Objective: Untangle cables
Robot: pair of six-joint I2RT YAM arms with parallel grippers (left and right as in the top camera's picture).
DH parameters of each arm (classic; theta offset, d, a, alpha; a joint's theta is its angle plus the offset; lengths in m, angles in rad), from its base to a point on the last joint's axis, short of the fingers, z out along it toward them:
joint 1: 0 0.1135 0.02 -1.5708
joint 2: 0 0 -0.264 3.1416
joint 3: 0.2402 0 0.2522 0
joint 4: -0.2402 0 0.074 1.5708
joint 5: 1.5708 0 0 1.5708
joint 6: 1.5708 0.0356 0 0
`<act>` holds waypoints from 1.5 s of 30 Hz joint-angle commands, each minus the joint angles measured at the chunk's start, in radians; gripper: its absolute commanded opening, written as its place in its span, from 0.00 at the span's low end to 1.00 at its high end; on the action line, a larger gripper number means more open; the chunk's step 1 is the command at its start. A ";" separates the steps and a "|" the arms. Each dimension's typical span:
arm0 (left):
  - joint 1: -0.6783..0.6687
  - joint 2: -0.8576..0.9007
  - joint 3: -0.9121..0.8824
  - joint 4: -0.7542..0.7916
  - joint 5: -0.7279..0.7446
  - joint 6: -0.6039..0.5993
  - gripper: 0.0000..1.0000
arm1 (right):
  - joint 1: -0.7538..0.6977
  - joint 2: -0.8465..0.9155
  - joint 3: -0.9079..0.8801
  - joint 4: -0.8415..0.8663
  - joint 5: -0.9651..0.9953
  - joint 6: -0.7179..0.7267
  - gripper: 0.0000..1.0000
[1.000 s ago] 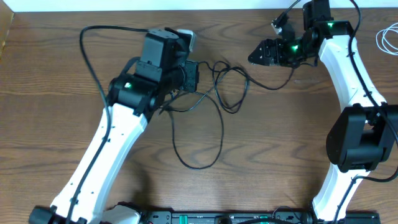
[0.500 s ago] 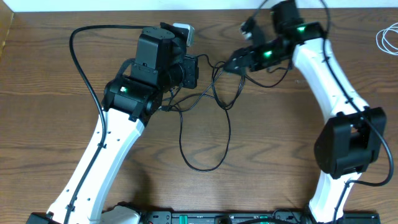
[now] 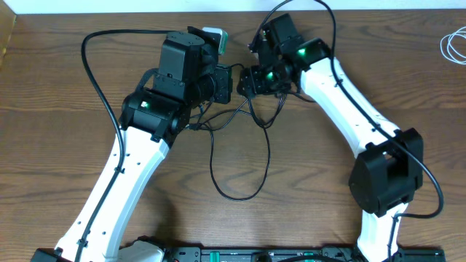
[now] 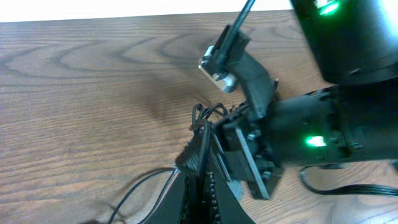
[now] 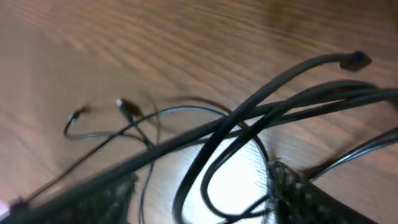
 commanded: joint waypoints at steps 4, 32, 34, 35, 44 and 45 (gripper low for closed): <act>0.005 -0.012 0.015 -0.002 -0.010 -0.009 0.07 | 0.026 0.060 -0.023 0.018 0.185 0.153 0.37; 0.243 -0.012 0.015 -0.088 -0.198 -0.007 0.07 | -0.614 -0.246 0.085 -0.101 -0.120 -0.113 0.01; 0.297 -0.012 0.015 -0.101 -0.198 -0.005 0.07 | -0.636 -0.246 0.085 -0.116 -0.096 -0.123 0.01; 0.320 -0.012 0.015 -0.105 -0.198 -0.005 0.07 | -0.646 -0.246 0.085 -0.123 -0.075 -0.123 0.01; 0.533 -0.012 0.015 -0.108 -0.198 0.026 0.07 | -0.707 -0.231 0.084 -0.207 0.076 -0.118 0.01; 0.555 -0.012 0.015 -0.108 -0.198 0.026 0.07 | -0.714 -0.227 0.084 -0.216 0.076 -0.118 0.01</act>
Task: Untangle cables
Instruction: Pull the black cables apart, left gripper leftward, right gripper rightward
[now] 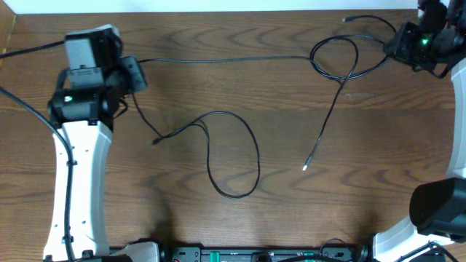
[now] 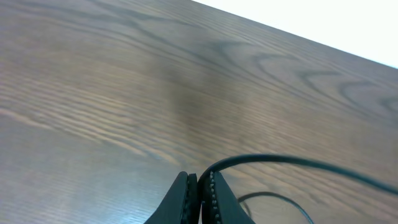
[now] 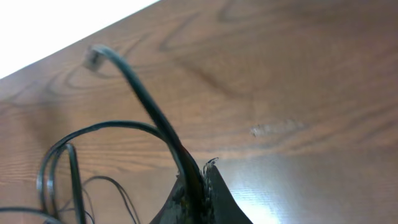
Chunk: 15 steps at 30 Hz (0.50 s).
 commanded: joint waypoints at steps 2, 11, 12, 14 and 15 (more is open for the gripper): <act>0.108 -0.012 0.015 -0.001 -0.048 0.021 0.08 | -0.057 0.035 0.003 -0.035 0.088 -0.015 0.01; 0.209 -0.012 0.015 -0.004 -0.128 0.047 0.07 | -0.065 0.073 0.003 -0.049 0.130 -0.014 0.01; 0.215 -0.012 0.015 -0.004 -0.143 0.047 0.07 | -0.065 0.073 0.003 -0.049 0.137 -0.014 0.01; 0.226 -0.012 0.015 -0.003 -0.151 0.048 0.07 | -0.065 0.073 0.003 -0.048 0.140 -0.011 0.01; 0.232 -0.012 0.015 -0.003 -0.153 0.048 0.07 | -0.064 0.074 0.003 -0.049 0.140 -0.011 0.01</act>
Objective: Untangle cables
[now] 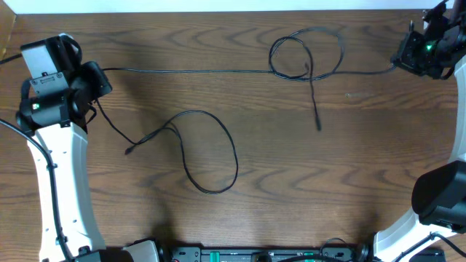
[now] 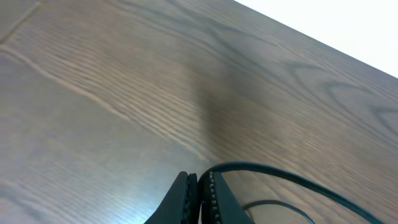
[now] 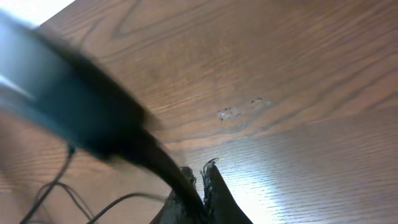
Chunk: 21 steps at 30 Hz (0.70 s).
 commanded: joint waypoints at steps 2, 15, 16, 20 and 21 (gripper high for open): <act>0.051 -0.012 0.015 0.005 -0.131 0.016 0.07 | -0.015 0.006 0.003 -0.001 0.079 -0.011 0.01; 0.172 0.012 0.015 0.004 -0.224 0.003 0.08 | -0.016 0.030 0.002 -0.013 0.150 0.018 0.01; 0.181 0.015 0.015 0.004 -0.224 -0.006 0.08 | -0.016 0.034 0.002 -0.017 0.161 0.025 0.01; 0.207 0.029 0.015 0.002 -0.220 -0.016 0.07 | -0.016 0.048 0.000 -0.033 0.189 0.038 0.01; 0.207 0.032 0.015 -0.001 -0.213 -0.018 0.07 | -0.016 0.048 -0.001 -0.033 0.171 0.037 0.01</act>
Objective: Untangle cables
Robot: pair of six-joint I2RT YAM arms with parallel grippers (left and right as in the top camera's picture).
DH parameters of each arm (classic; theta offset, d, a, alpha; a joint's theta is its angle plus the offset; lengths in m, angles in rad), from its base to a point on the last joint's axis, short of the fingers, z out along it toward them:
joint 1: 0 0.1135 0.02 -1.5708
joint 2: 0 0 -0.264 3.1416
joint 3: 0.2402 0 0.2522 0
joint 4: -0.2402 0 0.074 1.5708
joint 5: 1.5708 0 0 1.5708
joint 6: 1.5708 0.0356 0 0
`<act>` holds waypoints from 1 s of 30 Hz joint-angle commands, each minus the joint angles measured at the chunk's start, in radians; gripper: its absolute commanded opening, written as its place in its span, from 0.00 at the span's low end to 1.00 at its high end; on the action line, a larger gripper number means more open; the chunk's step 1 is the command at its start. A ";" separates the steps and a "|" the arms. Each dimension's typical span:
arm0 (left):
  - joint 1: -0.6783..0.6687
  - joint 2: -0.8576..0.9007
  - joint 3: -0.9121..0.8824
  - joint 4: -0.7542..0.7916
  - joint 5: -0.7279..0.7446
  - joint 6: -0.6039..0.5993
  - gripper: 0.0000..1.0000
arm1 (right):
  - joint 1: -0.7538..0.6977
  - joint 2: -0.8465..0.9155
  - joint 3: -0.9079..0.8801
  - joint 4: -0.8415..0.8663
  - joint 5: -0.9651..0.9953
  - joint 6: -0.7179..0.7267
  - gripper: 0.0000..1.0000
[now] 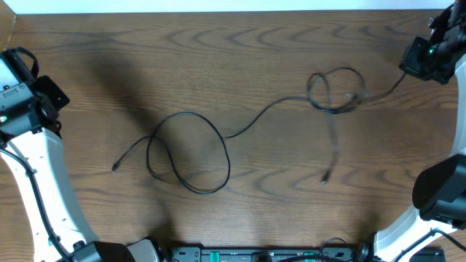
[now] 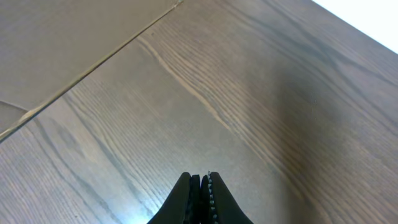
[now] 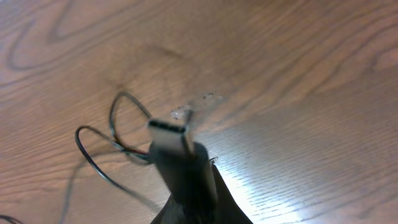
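Observation:
Thin black cable (image 1: 247, 125) lies slack across the table. It forms a big loop (image 1: 191, 153) at the left with a free end (image 1: 115, 169), and a small knot of loops (image 1: 333, 91) at the right with a tail end (image 1: 325, 180). From the knot it runs up to my right gripper (image 1: 421, 64), which is shut on the cable just behind its USB plug (image 3: 169, 133). The right gripper (image 3: 202, 168) shows the loops (image 3: 112, 142) below. My left gripper (image 1: 52, 93) is at the far left, its jaws (image 2: 200, 177) shut with nothing between them.
The brown wooden table (image 1: 240, 218) fills the view. A seam to a lighter surface (image 2: 74, 93) crosses the left wrist view near the table's left edge. Both white arms run along the left and right sides.
The left gripper no longer holds the cable and sits farther left. The cable, stretched along the back before, now lies slack in the middle. The knot lies lower and more to the right.
Both grippers were close together at the back middle, over a tangle. Then they stood far apart with cable stretched between them, and wider apart again after that. Now the left jaws hold nothing, the right still holds the plug end, and the cable lies loose.

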 commanded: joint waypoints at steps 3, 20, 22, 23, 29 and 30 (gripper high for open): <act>0.004 0.026 0.015 -0.011 0.064 -0.015 0.07 | 0.011 0.014 -0.003 0.004 -0.103 -0.059 0.01; -0.457 0.121 0.000 0.001 0.579 0.163 0.38 | 0.190 0.014 -0.003 0.056 -0.285 -0.187 0.01; -0.541 0.171 0.000 0.025 0.579 0.187 0.49 | 0.182 0.014 -0.003 0.045 -0.285 -0.187 0.01; -0.581 0.198 0.000 0.043 0.580 0.196 0.54 | 0.179 0.014 -0.003 0.037 -0.285 -0.188 0.01; -0.758 0.338 0.000 0.179 0.579 0.200 0.76 | 0.174 0.014 -0.003 0.014 -0.285 -0.200 0.01; -0.784 0.361 0.000 0.204 0.579 0.200 0.77 | 0.175 0.014 -0.003 0.014 -0.285 -0.200 0.01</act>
